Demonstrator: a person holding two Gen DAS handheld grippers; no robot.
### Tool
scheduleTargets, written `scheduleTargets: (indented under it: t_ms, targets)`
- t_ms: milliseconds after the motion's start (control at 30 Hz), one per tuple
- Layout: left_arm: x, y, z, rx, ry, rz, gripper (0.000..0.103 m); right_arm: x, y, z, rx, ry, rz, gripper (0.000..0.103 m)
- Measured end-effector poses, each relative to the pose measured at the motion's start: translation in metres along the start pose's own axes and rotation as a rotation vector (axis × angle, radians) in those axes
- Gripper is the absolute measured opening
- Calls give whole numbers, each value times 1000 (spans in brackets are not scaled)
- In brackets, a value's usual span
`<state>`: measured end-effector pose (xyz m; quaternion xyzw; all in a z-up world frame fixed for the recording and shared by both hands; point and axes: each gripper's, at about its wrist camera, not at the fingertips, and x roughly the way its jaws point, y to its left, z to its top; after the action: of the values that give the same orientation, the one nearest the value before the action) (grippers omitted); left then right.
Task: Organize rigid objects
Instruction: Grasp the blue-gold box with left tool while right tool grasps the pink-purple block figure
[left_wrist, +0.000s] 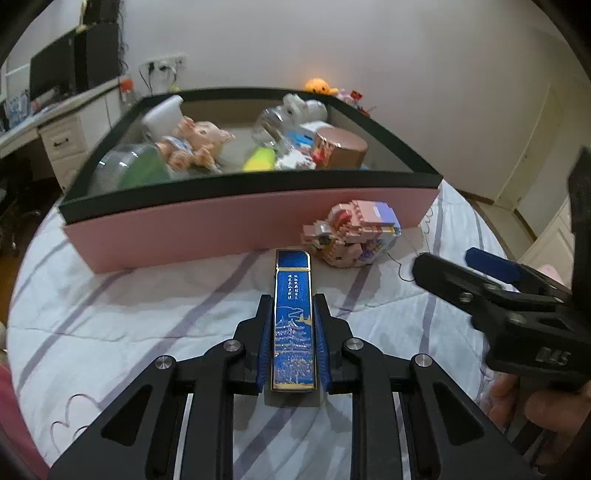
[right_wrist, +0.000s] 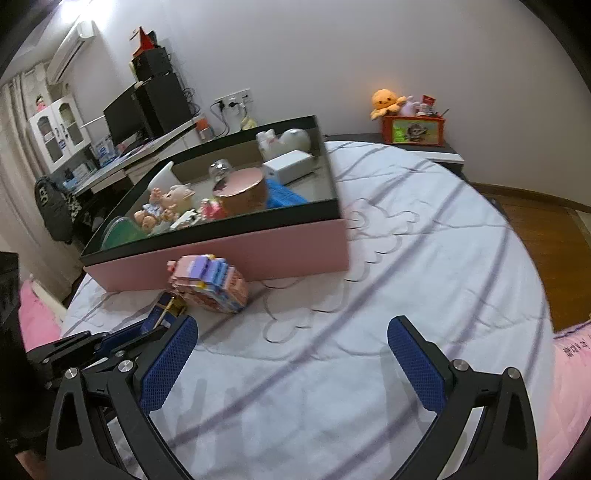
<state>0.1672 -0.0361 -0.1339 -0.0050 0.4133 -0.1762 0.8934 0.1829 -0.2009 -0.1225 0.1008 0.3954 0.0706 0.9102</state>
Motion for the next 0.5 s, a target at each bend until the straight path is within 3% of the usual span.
scheduleTargets:
  t_ms: [367, 400, 433, 500]
  targets:
    - [-22, 27, -7, -39, -63, 63, 21, 40, 35, 15, -77, 65, 17, 102]
    - [-23, 32, -7, -48, -64, 64, 21, 43, 37, 15, -85, 72, 16, 92]
    - [-24, 34, -8, -53, -65, 65, 21, 44, 39, 15, -91, 77, 13, 76]
    - [-26, 39, -8, -62, -66, 67, 21, 42, 40, 14, -98, 72, 3, 70]
